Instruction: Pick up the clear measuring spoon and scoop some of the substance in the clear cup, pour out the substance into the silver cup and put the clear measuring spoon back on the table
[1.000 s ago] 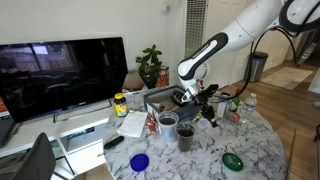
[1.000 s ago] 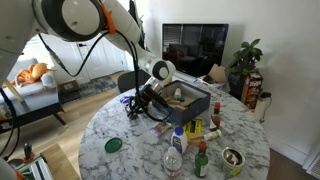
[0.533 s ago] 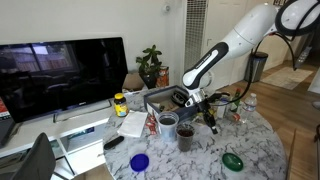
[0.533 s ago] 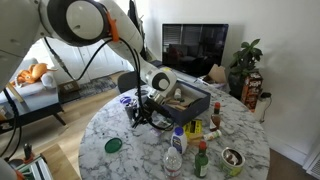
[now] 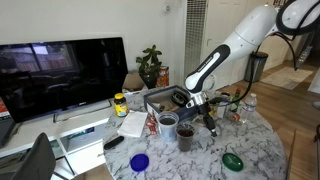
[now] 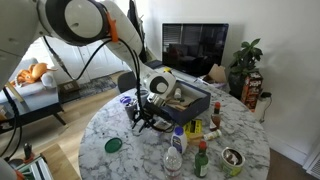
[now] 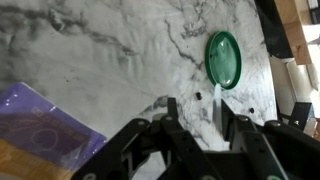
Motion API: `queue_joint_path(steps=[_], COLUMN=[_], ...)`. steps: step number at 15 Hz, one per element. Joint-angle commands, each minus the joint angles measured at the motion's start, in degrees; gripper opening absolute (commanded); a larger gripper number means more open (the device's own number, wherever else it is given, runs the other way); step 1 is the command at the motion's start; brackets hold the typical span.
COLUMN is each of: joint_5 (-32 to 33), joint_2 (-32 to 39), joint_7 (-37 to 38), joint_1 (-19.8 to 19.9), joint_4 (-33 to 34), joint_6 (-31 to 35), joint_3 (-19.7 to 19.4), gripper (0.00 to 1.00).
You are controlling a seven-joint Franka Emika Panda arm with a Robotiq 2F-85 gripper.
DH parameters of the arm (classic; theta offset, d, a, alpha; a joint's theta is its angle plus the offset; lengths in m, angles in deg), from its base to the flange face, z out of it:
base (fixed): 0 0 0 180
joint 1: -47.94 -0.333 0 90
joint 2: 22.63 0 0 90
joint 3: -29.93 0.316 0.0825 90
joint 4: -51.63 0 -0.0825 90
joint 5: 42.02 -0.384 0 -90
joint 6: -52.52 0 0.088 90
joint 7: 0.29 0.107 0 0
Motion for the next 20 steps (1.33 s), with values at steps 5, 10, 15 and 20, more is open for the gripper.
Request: queue_joint_path(steps=[5, 10, 15, 20], joint_5=[3.29, 9.40, 10.10, 9.07], joint_2=[-8.37, -11.52, -11.40, -11.44], joint_7=[2.96, 8.06, 13.08, 16.02], joint_1=[-0.04, -1.92, -3.41, -3.72], joint_4=[-5.97, -10.02, -11.44, -11.29], joint_6=[5.63, 16.22, 19.15, 18.17], joint_3=[0.08, -0.36, 1.13, 3.15], gripper=[1.00, 1.00, 1.00, 1.00])
